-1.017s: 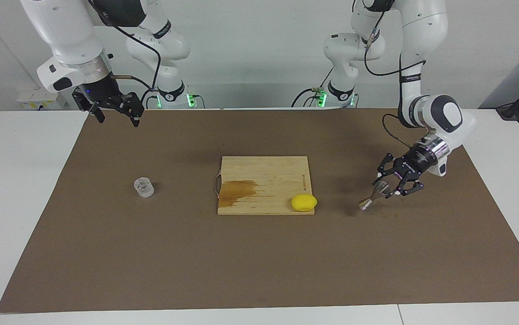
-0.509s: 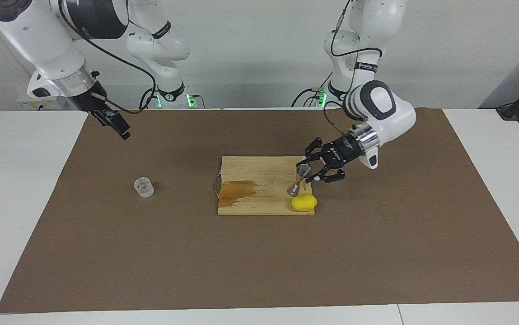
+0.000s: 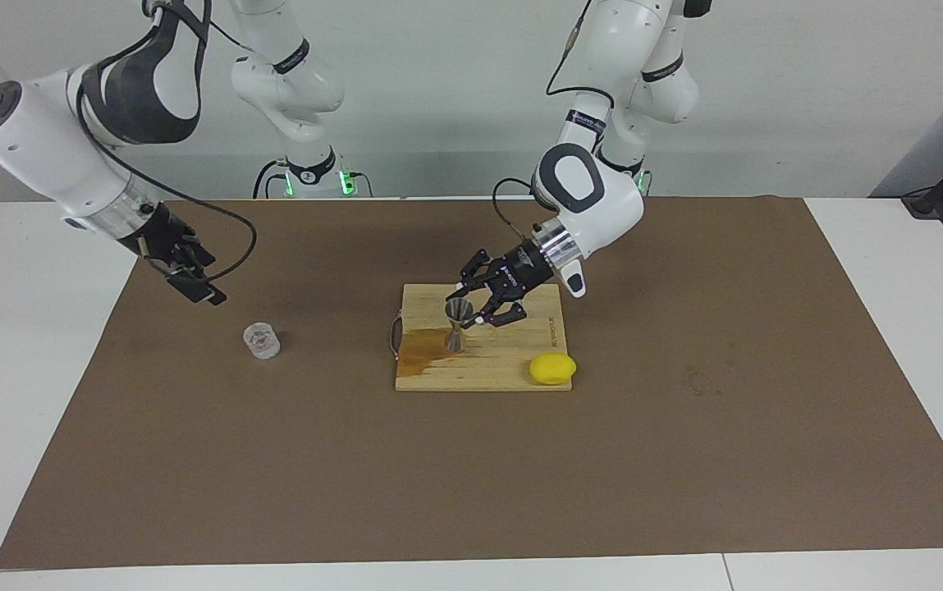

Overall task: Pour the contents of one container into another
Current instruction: 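Lift the metal cup with the left gripper and carry it over the board, then lower the metal cup onto the board while the right gripper grasps the glass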

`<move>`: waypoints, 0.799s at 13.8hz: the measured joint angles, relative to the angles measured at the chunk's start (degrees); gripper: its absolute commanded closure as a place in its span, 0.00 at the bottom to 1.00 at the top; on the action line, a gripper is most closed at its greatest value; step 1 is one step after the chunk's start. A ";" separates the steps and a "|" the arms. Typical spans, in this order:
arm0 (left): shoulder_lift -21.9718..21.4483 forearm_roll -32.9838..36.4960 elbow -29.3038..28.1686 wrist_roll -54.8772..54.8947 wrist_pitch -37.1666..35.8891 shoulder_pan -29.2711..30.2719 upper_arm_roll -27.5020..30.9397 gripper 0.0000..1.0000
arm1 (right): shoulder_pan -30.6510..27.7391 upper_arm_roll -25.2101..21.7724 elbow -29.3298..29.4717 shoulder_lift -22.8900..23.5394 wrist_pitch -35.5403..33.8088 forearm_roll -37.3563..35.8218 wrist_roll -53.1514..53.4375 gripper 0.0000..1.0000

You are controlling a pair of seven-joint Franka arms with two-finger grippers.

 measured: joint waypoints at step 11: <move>4.06 -0.56 2.51 4.24 -0.06 -2.28 0.02 1.00 | -5.86 -0.16 -10.48 7.93 11.43 14.50 6.10 0.00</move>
